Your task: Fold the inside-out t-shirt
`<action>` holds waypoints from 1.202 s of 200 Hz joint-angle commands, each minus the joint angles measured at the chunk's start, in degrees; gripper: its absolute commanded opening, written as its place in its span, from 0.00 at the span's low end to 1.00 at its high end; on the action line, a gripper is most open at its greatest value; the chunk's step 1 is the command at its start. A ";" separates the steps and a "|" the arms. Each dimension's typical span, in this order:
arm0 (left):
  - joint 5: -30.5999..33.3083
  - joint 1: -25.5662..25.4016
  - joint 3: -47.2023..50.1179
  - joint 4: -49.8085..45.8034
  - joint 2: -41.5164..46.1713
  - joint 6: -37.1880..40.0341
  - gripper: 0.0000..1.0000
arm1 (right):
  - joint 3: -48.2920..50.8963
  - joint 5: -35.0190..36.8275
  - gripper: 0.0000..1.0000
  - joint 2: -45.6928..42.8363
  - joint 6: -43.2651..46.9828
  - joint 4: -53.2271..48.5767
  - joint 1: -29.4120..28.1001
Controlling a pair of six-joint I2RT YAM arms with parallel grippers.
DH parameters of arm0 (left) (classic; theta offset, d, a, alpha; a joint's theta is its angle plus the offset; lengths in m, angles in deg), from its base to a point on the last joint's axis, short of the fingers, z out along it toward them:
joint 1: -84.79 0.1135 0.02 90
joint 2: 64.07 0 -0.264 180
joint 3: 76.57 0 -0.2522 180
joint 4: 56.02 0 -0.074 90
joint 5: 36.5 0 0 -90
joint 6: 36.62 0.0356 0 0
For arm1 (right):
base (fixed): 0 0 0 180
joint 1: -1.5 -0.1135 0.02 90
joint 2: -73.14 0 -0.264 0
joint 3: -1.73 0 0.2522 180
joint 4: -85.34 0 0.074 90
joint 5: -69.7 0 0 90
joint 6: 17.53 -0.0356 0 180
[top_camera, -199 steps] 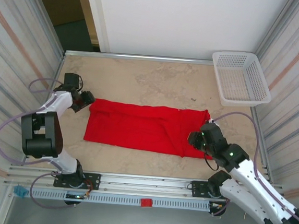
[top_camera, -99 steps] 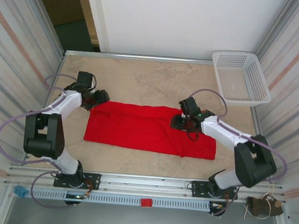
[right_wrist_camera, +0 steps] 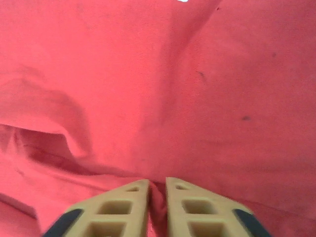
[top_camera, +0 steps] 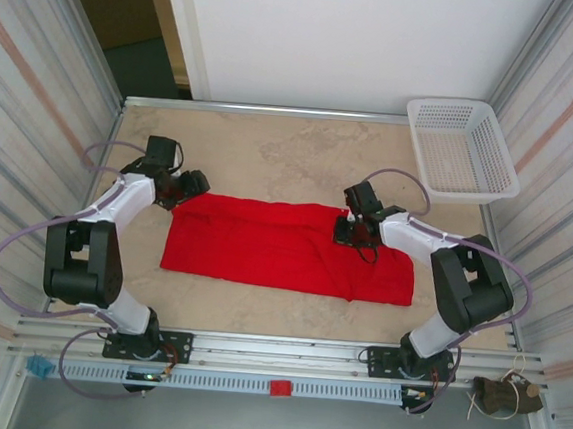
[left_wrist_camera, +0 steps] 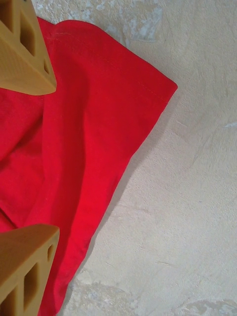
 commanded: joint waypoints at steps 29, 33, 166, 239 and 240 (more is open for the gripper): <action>-0.69 0.84 -1.16 -0.38 2.51 -0.51 0.70 | -0.46 -3.25 0.00 -6.40 1.19 -2.73 0.12; -0.70 0.87 -1.22 -0.40 2.59 -0.49 0.70 | -0.62 -3.42 0.00 -7.23 1.23 -3.35 -0.10; -0.82 0.96 -0.70 -1.59 5.14 -0.44 0.70 | -2.57 -3.97 0.45 -16.00 -7.01 -5.84 -19.97; 2.69 1.41 -3.11 -3.67 -0.67 1.48 0.70 | -2.77 -4.75 0.47 -14.73 -7.48 -6.05 -6.63; 2.75 1.48 -3.11 -3.63 -0.75 1.50 0.70 | -2.90 -4.58 0.46 -14.51 -7.43 -6.22 -6.58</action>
